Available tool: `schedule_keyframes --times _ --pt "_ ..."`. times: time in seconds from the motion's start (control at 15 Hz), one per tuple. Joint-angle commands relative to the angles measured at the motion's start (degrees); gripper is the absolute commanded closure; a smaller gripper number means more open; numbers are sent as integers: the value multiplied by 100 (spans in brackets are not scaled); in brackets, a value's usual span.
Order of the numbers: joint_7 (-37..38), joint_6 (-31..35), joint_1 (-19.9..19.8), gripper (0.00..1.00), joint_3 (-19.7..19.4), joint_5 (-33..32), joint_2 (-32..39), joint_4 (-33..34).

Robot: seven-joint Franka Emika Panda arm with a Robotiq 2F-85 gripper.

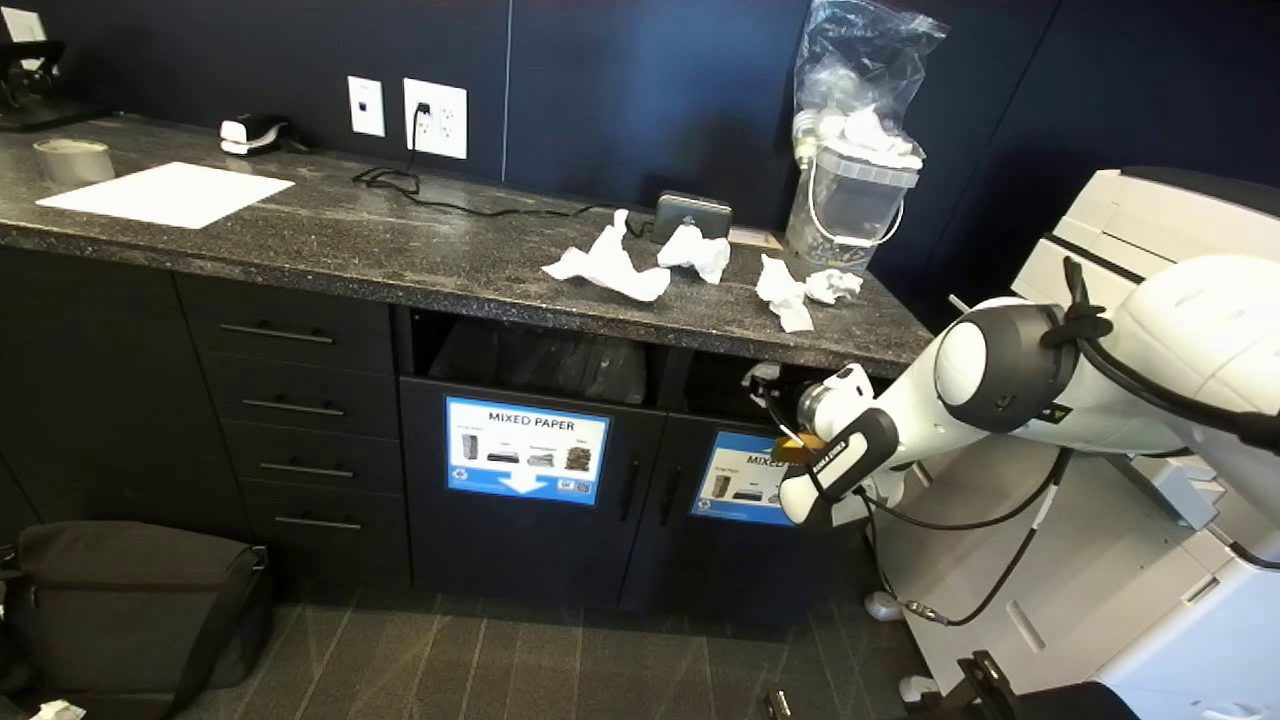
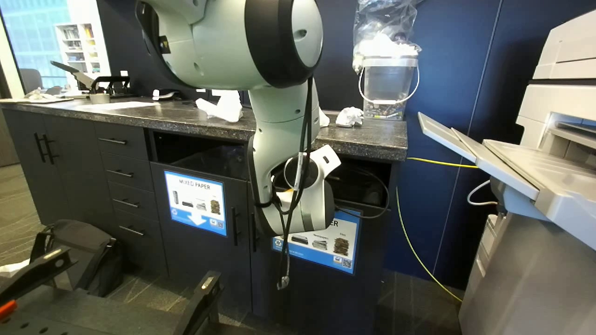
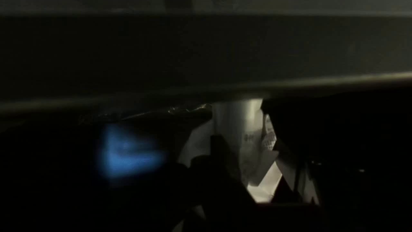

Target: Put the tissues inside the rubbish bin.

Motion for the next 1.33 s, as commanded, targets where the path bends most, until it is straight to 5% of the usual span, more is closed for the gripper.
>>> schedule_keyframes --times 0.0,0.2,0.53,1.27 --pt "-20 -147 -71 19 180 107 -3 106" --pt "-32 -315 -49 1 207 221 -2 65" --pt "-468 -331 355 0 61 1728 -217 -584" --pt "-2375 834 1619 0 -34 5136 -987 -2248"
